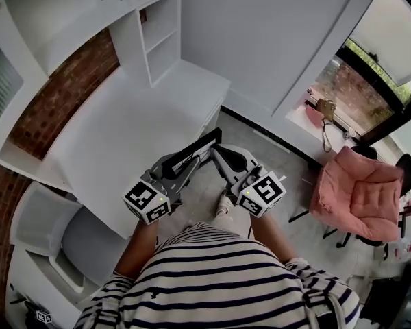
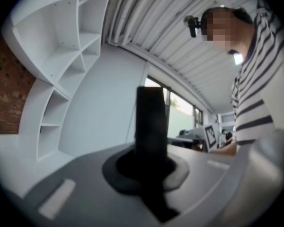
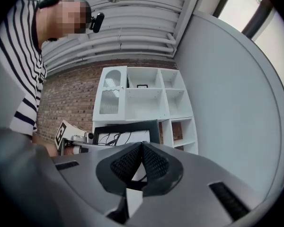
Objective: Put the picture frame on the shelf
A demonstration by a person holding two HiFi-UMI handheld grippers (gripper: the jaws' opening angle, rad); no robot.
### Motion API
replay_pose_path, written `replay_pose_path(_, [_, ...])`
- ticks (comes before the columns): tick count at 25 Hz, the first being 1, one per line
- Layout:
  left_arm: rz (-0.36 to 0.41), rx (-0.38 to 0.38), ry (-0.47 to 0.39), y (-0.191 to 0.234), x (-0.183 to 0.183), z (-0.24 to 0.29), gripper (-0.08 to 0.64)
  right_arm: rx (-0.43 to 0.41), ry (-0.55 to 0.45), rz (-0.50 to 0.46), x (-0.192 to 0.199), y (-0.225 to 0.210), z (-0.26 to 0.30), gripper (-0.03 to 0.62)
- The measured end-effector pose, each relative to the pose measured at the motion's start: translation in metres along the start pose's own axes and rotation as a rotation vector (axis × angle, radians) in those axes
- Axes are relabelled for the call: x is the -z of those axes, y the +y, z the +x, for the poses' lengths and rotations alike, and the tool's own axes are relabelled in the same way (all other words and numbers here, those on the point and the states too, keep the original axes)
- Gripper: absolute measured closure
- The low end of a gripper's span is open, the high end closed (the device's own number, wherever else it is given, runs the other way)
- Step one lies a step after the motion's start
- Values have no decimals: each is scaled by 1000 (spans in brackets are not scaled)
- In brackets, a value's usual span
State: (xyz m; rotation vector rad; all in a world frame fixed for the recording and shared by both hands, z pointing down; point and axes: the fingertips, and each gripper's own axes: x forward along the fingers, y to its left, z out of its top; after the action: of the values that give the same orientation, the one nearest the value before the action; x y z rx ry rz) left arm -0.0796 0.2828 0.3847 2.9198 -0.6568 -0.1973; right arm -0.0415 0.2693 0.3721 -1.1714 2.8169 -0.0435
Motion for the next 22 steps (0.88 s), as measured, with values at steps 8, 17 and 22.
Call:
replay_pose_path(8, [-27,-9,35,26,13,44,541,24,26,11,14,-51,8,584])
replay_pose_path(17, [-48,-27,40,73,16,133,541,13,56,31,12,-150,23,583])
replay_pose_path(22, [-35,-52,43,99,13,189,541,-3,72,0,3,-211,32,583])
